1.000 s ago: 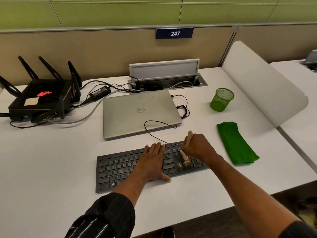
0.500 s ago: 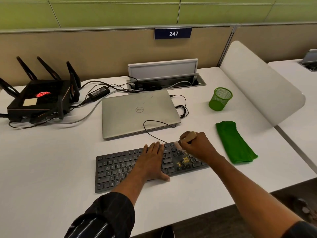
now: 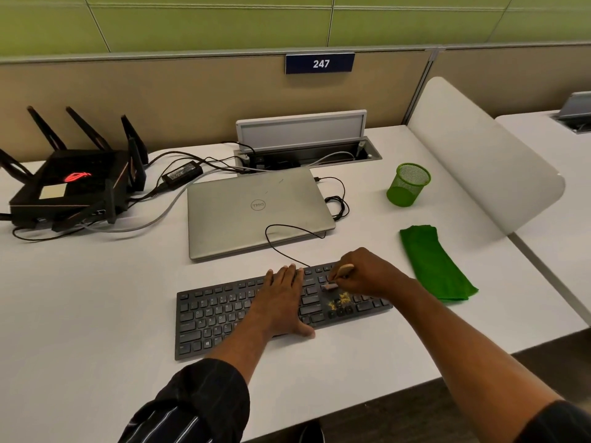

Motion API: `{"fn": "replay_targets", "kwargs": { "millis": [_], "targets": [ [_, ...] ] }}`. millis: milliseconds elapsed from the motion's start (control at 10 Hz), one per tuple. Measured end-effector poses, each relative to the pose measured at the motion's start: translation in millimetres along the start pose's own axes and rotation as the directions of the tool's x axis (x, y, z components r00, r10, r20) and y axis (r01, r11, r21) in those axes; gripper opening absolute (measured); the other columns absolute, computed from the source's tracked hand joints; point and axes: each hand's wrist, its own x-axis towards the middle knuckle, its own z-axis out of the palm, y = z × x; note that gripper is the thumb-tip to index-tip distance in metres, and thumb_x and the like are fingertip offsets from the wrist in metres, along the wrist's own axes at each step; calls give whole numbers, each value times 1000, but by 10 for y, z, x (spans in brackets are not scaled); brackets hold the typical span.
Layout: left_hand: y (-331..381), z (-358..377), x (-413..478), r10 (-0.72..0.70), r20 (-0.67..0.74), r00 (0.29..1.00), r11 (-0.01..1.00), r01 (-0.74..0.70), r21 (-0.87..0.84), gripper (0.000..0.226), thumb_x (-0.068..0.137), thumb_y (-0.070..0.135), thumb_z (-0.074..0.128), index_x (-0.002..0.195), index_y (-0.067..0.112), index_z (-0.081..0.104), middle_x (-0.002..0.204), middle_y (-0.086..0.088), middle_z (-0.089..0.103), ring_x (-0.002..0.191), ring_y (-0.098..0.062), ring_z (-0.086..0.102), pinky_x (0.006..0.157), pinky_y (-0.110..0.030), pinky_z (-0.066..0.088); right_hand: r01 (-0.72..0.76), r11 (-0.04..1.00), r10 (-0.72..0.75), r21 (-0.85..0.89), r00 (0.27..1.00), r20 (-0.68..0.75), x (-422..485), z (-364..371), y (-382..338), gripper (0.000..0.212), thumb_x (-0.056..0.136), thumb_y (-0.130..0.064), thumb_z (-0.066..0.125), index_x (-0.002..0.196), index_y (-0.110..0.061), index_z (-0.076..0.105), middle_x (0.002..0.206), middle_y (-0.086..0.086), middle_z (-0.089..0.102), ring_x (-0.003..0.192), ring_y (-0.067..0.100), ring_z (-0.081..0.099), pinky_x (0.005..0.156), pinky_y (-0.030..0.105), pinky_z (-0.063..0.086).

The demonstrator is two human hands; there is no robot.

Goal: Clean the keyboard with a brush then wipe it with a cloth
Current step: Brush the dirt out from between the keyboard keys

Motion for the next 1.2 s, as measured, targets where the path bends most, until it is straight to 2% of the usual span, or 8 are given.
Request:
{"fn": "replay_targets", "kwargs": {
  "millis": [300,500,600,700,800,1000,1100,1200],
  "targets": [
    [-3,5,-1,1,-7,1000,1000,-1,-15,138,71,80,69,160,10,-10,170,-13,-6,156,-30,-6,126,-52,1,-73,997,73,-16,997,-2,-2,-6,61,14,81,-21,67,87,-17,79,88,0,77,77,15,69,72,37,57],
    [-8,15,2,2,-10,1000,1000,-2,-9,137,71,81,67,161,10,-9,170,-13,-6,156,-30,-5,126,-53,2,-264,949,301,174,922,-245,26,1,-26,19,89,-21,59,79,-16,75,85,-8,75,76,7,68,65,8,46],
    [-5,9,12,-2,-7,1000,1000,2,0,138,71,82,67,161,10,-9,170,-13,-6,156,-30,-5,126,-52,1,-323,919,378,225,885,-271,37,72,-81,26,94,-17,54,78,-10,73,78,1,74,69,15,69,57,9,45],
    [-4,9,13,-4,-6,1000,1000,4,8,138,71,82,66,160,11,-9,170,-13,-6,156,-30,-5,126,-52,1,-405,885,445,228,881,-164,41,93,-90,19,86,-15,56,73,-9,70,71,6,70,65,21,69,54,24,51],
    [-4,10,13,-4,-5,1000,1000,4,8,138,71,82,67,160,11,-10,170,-13,-5,156,-30,-5,126,-52,1,-432,883,451,184,889,-82,34,46,-96,17,77,-13,57,67,-7,70,66,6,70,62,19,68,54,26,53],
    [-11,16,9,-1,-6,1000,1000,1,9,138,71,82,66,160,11,-10,170,-13,-6,156,-30,-5,126,-52,1,-351,891,420,287,878,-231,9,-24,-40,16,86,-15,61,84,-8,75,81,2,74,71,15,69,65,28,58],
    [-7,19,6,-3,-1,1000,1000,3,9,138,70,82,67,160,11,-10,170,-13,-6,156,-30,-6,126,-52,0,-213,951,240,222,966,-98,8,-3,18,10,86,-19,69,87,-19,78,92,-3,76,82,10,69,78,33,58],
    [-6,13,15,-2,-4,1000,1000,2,6,138,70,82,67,160,11,-10,170,-13,-6,156,-30,-5,126,-52,1,-146,981,148,128,989,-8,-1,-36,43,7,83,-17,74,85,-20,80,90,-4,77,79,10,68,77,34,57]
  ]
}}
